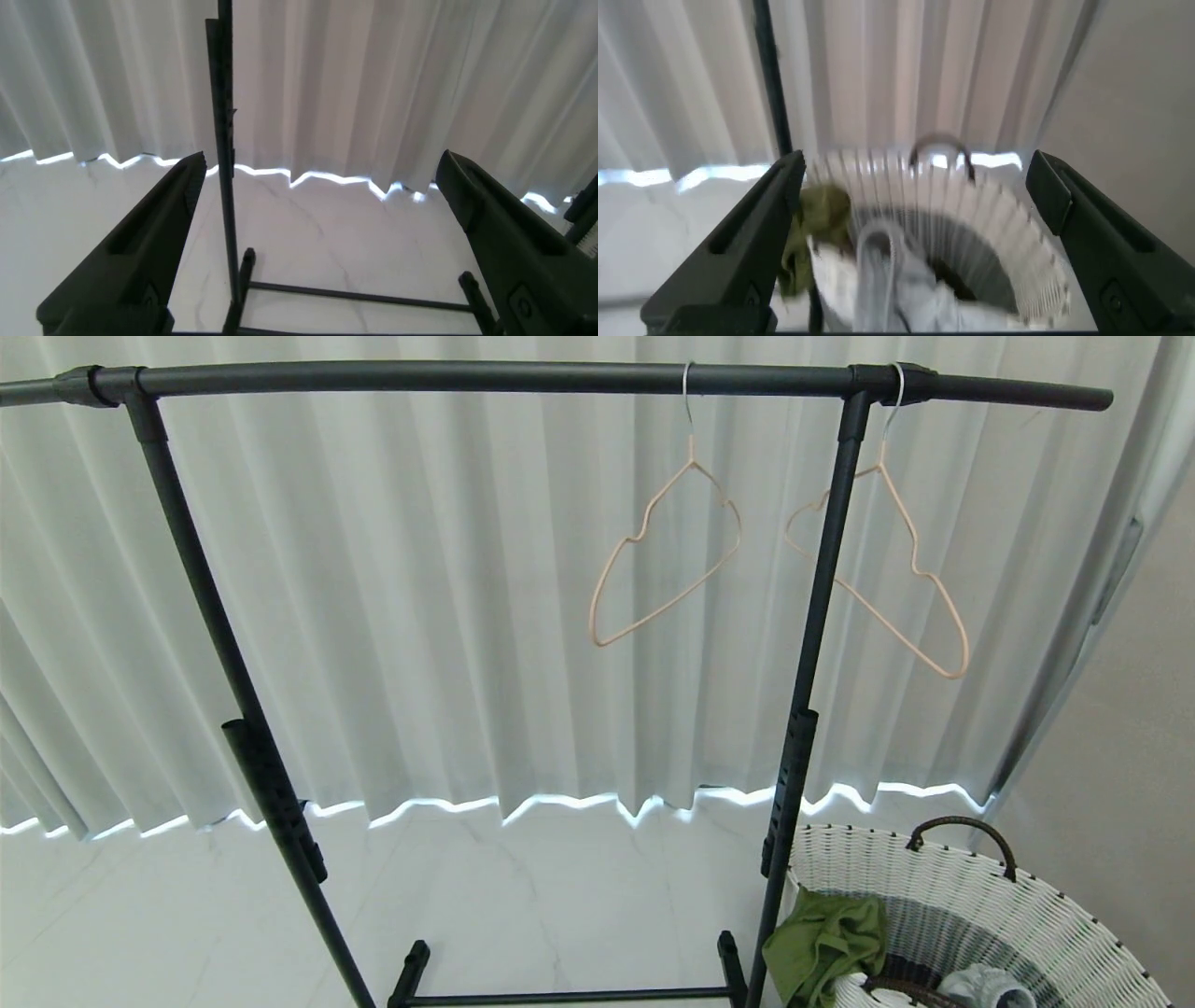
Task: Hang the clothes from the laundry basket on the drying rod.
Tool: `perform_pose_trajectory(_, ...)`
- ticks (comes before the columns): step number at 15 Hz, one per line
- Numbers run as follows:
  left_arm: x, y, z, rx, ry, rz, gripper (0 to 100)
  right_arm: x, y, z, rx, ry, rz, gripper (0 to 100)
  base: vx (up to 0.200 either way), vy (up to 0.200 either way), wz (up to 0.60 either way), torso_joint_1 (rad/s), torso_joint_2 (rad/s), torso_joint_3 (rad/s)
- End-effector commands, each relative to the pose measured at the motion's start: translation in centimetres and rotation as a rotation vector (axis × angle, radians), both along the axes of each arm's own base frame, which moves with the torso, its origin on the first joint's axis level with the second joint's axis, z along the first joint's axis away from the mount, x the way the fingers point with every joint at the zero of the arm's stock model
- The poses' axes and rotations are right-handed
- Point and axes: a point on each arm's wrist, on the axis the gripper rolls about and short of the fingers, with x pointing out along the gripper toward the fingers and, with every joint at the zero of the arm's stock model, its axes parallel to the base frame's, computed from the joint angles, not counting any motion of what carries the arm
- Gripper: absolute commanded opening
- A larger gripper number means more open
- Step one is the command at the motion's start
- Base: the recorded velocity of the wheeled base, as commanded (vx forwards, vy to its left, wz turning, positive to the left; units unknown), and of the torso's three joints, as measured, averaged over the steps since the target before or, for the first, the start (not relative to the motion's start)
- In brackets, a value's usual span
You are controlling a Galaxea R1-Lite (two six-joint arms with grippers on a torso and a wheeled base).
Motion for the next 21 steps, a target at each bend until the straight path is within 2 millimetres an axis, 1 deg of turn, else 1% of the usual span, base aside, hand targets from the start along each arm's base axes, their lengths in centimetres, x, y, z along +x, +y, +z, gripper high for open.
perform_pose_trajectory(1, 0.0, 0.0, 0.0, -0.001, 0.0, 0.0, 100, 0.1, -0.1, 3.5, 0.011, 0.035, 0.043, 100, 0.0, 0.0, 0.0, 0.0, 0.0, 0.0)
perform_pose_trajectory(2, 0.0, 0.0, 0.0, -0.001, 0.0, 0.0, 100, 0.9, -0.1, 4.6, 0.005, 0.084, 0.071, 100, 0.0, 0.0, 0.0, 0.0, 0.0, 0.0)
perform_pose_trajectory(4, 0.0, 0.0, 0.0, -0.001, 0.0, 0.0, 100, 4.3, 0.1, 6.5, -0.036, 0.256, 0.049, 100, 0.0, 0.0, 0.0, 0.0, 0.0, 0.0)
perform_pose_trajectory(6, 0.0, 0.0, 0.0, -0.001, 0.0, 0.0, 100, 7.6, 0.0, 6.6, -0.08, 0.433, -0.06, 100, 0.0, 0.0, 0.0, 0.0, 0.0, 0.0)
perform_pose_trajectory(8, 0.0, 0.0, 0.0, -0.001, 0.0, 0.0, 100, 9.5, 0.1, 6.1, -0.087, 0.474, -0.069, 100, 0.0, 0.0, 0.0, 0.0, 0.0, 0.0)
perform_pose_trajectory(9, 0.0, 0.0, 0.0, -0.001, 0.0, 0.0, 100, 11.5, 0.3, 4.9, -0.095, 0.502, -0.071, 100, 0.0, 0.0, 0.0, 0.0, 0.0, 0.0)
perform_pose_trajectory(11, 0.0, 0.0, 0.0, -0.001, 0.0, 0.0, 100, 13.5, 0.4, 3.0, -0.12, 0.545, -0.067, 100, 0.0, 0.0, 0.0, 0.0, 0.0, 0.0)
perform_pose_trajectory(13, 0.0, 0.0, 0.0, -0.001, 0.0, 0.0, 100, 14.4, 0.5, 1.3, -0.182, 0.614, -0.049, 100, 0.0, 0.0, 0.0, 0.0, 0.0, 0.0)
perform_pose_trajectory(15, 0.0, 0.0, 0.0, -0.001, 0.0, 0.0, 100, 15.6, 0.6, 0.1, -0.227, 0.683, -0.031, 100, 0.0, 0.0, 0.0, 0.0, 0.0, 0.0)
perform_pose_trajectory(17, 0.0, 0.0, 0.0, -0.001, 0.0, 0.0, 100, 16.5, 0.7, -0.9, -0.264, 0.742, -0.016, 100, 0.0, 0.0, 0.0, 0.0, 0.0, 0.0)
perform_pose_trajectory(18, 0.0, 0.0, 0.0, -0.001, 0.0, 0.0, 100, 17.2, 0.7, -1.5, -0.321, 0.776, 0.006, 100, 0.0, 0.0, 0.0, 0.0, 0.0, 0.0)
perform_pose_trajectory(20, 0.0, 0.0, 0.0, -0.001, 0.0, 0.0, 100, 17.9, 0.7, -2.4, -0.394, 0.824, 0.031, 100, 0.0, 0.0, 0.0, 0.0, 0.0, 0.0)
perform_pose_trajectory(21, 0.0, 0.0, 0.0, -0.001, 0.0, 0.0, 100, 18.2, 0.7, -2.9, -0.427, 0.856, 0.018, 100, 0.0, 0.0, 0.0, 0.0, 0.0, 0.0)
